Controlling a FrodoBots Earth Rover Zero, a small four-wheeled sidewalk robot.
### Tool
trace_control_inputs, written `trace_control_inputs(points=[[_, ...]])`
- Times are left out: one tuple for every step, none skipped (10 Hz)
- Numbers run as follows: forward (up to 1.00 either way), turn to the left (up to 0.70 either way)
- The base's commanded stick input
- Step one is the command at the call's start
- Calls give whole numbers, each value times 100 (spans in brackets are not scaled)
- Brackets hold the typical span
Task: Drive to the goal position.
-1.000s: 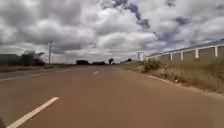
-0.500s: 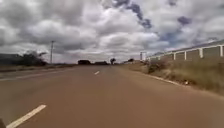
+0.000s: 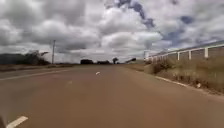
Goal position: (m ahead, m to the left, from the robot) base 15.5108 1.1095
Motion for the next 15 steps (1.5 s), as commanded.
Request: trace_control_inputs(points=[[85, 0], [85, 0], [85, 0], [85, 0], [85, 1], [85, 3], [85, 5], [85, 5], [85, 5], [85, 5], [85, 5], [85, 2], [85, 0], [85, 0], [85, 0]])
